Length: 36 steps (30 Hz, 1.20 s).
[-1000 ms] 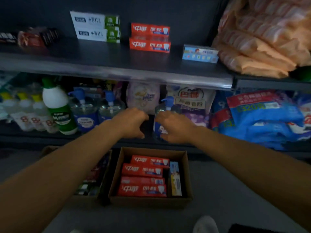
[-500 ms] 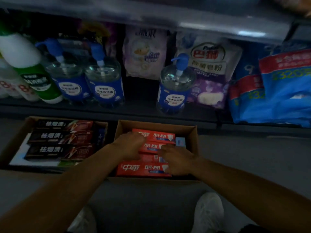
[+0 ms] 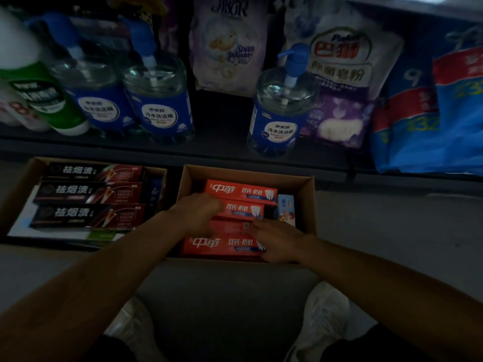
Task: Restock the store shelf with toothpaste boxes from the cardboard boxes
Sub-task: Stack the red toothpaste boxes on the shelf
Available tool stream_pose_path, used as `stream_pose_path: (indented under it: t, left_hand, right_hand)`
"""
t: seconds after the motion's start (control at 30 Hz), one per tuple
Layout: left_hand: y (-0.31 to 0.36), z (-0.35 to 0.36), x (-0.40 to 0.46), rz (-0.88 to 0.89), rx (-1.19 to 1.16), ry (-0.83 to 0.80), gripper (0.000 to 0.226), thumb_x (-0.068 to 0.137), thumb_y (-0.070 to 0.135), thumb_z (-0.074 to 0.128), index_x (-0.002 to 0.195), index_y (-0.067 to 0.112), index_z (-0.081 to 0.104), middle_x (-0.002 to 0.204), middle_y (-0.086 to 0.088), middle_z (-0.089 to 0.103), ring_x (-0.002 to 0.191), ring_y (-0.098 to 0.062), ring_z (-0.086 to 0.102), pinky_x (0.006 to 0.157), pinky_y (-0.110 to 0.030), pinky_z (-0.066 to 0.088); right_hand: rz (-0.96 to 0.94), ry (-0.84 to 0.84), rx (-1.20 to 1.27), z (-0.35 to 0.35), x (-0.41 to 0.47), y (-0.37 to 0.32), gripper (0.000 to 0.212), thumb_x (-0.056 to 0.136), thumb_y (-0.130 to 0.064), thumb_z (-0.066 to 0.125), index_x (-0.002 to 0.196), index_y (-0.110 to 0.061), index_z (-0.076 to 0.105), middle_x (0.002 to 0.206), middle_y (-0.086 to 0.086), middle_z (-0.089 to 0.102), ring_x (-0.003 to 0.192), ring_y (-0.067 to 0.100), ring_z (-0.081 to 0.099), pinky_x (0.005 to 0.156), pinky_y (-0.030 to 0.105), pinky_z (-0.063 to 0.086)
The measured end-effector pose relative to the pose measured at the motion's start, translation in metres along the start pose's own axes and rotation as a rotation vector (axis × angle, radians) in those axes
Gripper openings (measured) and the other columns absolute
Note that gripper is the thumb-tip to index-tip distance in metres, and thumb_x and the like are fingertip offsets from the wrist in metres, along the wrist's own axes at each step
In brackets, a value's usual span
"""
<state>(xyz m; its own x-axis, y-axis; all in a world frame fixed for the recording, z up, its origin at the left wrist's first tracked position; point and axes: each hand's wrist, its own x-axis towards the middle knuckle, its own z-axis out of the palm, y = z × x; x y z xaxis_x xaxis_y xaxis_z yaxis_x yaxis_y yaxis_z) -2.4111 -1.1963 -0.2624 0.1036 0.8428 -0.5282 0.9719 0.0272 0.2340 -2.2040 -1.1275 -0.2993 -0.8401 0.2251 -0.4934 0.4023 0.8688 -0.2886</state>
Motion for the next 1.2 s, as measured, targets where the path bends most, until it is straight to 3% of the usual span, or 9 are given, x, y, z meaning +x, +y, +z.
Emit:
stream_pose_path:
  t: [0.27,0.53,0.7,0.77,0.87,1.03,1.2]
  left_hand:
    - [-0.003,-0.024,-0.015,-0.010,-0.009,0.034,0.041,0.075,0.028,0.077,0.113,0.023,0.064,0.115,0.003,0.064,0.101,-0.012,0.061,0.087,-0.031,0.053]
    - [0.015,-0.108,-0.062,-0.021,0.041,0.151,0.036,0.074,0.035,0.078,0.106,0.023,0.066,0.100,0.005,0.068,0.087,-0.008,0.063,0.077,-0.030,0.054]
    - [0.035,-0.182,-0.109,-0.031,0.149,0.330,0.066,0.076,0.041,0.076,0.133,0.014,0.055,0.128,-0.001,0.060,0.113,-0.016,0.057,0.091,-0.026,0.047]
    - [0.043,-0.212,-0.128,-0.045,0.183,0.378,0.060,0.075,0.043,0.076,0.124,0.012,0.060,0.121,-0.003,0.065,0.108,-0.018,0.060,0.091,-0.030,0.049]
    - [0.054,-0.256,-0.152,-0.044,0.224,0.471,0.044,0.073,0.044,0.078,0.103,0.014,0.066,0.099,-0.002,0.070,0.088,-0.018,0.063,0.080,-0.037,0.053]
    - [0.070,-0.320,-0.182,-0.017,0.186,0.587,0.063,0.074,0.041,0.079,0.128,0.016,0.059,0.121,0.002,0.064,0.106,-0.013,0.060,0.094,-0.032,0.049]
    - [0.075,-0.377,-0.192,-0.012,0.109,0.658,0.066,0.074,0.035,0.080,0.131,0.014,0.055,0.123,0.001,0.063,0.100,-0.009,0.058,0.092,-0.025,0.048]
  right_hand:
    - [0.028,-0.002,-0.036,-0.022,-0.011,-0.001,0.067,0.083,-0.030,0.069,0.141,-0.015,0.038,0.137,0.005,0.046,0.122,0.019,0.046,0.103,0.034,0.040]
    - [0.063,0.166,-0.107,-0.103,-0.053,-0.010,0.060,0.080,-0.045,0.069,0.129,-0.017,0.049,0.125,0.000,0.053,0.112,0.016,0.053,0.095,0.033,0.046]
    - [0.120,0.311,-0.253,-0.169,-0.095,-0.020,0.049,0.078,-0.044,0.068,0.115,-0.015,0.053,0.113,0.002,0.054,0.101,0.020,0.056,0.083,0.035,0.050]
    - [0.140,0.373,-0.290,-0.198,-0.112,-0.026,0.054,0.078,-0.044,0.068,0.120,-0.015,0.051,0.118,0.003,0.055,0.104,0.020,0.055,0.088,0.037,0.049]
    - [0.164,0.461,-0.356,-0.245,-0.136,-0.032,0.062,0.074,-0.043,0.071,0.126,-0.017,0.048,0.122,0.003,0.054,0.107,0.020,0.054,0.090,0.036,0.048]
    - [0.220,0.609,-0.494,-0.321,-0.170,-0.040,0.060,0.070,-0.043,0.071,0.121,-0.017,0.053,0.116,0.003,0.057,0.102,0.024,0.058,0.084,0.036,0.049]
    - [0.226,0.752,-0.565,-0.382,-0.189,-0.043,0.054,0.072,-0.039,0.069,0.119,-0.017,0.054,0.114,0.004,0.056,0.103,0.024,0.057,0.084,0.033,0.048]
